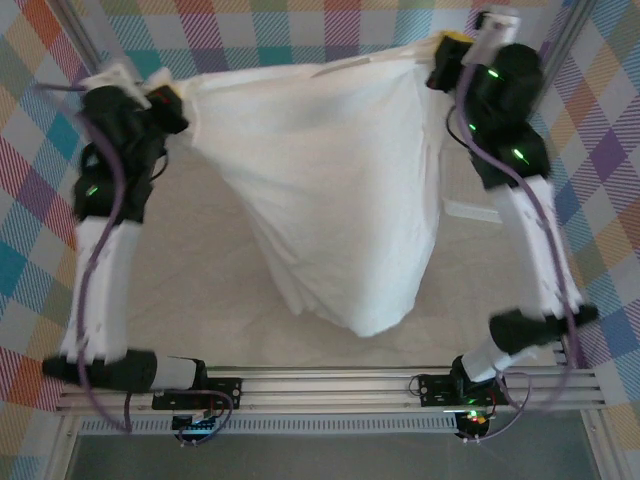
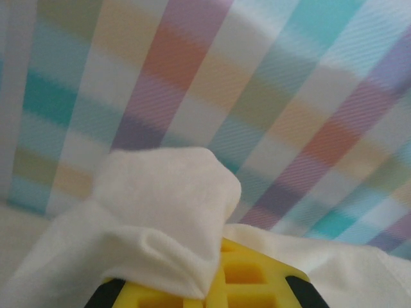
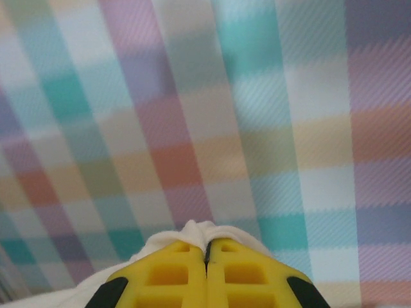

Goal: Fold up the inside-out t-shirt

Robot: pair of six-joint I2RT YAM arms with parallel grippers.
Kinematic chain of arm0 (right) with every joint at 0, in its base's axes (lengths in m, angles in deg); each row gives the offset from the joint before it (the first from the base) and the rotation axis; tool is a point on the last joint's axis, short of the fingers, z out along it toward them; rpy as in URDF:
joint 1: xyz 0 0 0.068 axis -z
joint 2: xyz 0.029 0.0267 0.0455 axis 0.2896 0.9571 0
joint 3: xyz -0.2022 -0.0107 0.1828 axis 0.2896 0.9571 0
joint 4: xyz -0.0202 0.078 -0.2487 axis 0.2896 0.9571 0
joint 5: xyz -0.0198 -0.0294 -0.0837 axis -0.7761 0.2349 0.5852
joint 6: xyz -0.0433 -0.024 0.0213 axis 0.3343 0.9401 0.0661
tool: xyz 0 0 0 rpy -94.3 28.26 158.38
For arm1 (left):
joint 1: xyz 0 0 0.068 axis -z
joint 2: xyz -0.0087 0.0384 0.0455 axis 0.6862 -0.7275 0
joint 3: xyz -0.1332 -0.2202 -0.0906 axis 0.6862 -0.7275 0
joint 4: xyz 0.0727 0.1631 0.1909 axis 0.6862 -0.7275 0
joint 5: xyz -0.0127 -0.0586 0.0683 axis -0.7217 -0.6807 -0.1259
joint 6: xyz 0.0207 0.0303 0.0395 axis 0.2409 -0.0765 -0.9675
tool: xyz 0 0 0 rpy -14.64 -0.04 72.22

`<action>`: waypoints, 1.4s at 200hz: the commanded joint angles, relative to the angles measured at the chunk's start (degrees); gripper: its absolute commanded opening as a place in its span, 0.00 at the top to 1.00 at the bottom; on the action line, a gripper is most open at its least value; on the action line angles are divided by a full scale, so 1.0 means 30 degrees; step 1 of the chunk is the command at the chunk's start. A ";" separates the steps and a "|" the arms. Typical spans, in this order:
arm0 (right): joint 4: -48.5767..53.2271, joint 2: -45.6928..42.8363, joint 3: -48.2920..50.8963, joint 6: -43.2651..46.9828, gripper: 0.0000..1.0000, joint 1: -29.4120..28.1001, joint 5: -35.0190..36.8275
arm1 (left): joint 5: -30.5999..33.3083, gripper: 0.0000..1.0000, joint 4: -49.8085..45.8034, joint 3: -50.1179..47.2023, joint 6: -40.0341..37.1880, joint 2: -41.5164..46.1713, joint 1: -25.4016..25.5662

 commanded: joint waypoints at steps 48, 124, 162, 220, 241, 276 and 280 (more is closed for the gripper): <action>0.4700 1.0778 -0.8758 -0.0634 0.53 0.2201 -0.4088 | -0.3859 0.45 0.5103 0.0996 0.0261 -0.7860 -0.0624; 0.2747 -0.3259 1.2698 -0.3663 0.46 0.1488 -1.0243 | -0.6629 0.39 0.1923 -0.9311 -0.6392 0.3324 0.5313; 0.2897 -0.7259 2.1089 -0.5849 0.45 -0.0760 -0.8320 | -0.3260 0.38 -0.1426 -1.4051 -0.3839 0.4745 1.1071; 0.4248 -0.4976 2.1181 -0.7048 0.36 -0.0958 -0.8735 | -0.2121 0.42 -0.1940 -1.5020 0.3174 -0.2970 1.4865; 0.4146 -0.4629 2.0901 -0.7164 0.33 -0.0977 -0.8912 | -0.2344 0.43 -0.0893 -1.5047 0.4162 -0.4555 1.4466; 0.3807 -0.4631 2.0901 -0.7242 0.32 -0.1002 -0.8696 | -0.2312 0.51 -0.1607 -1.4073 0.4769 -0.6618 1.4301; 0.3772 -0.4632 2.0901 -0.7272 0.32 -0.1002 -0.8703 | -0.2239 0.54 -0.1658 -1.4050 0.4813 -0.6692 1.4274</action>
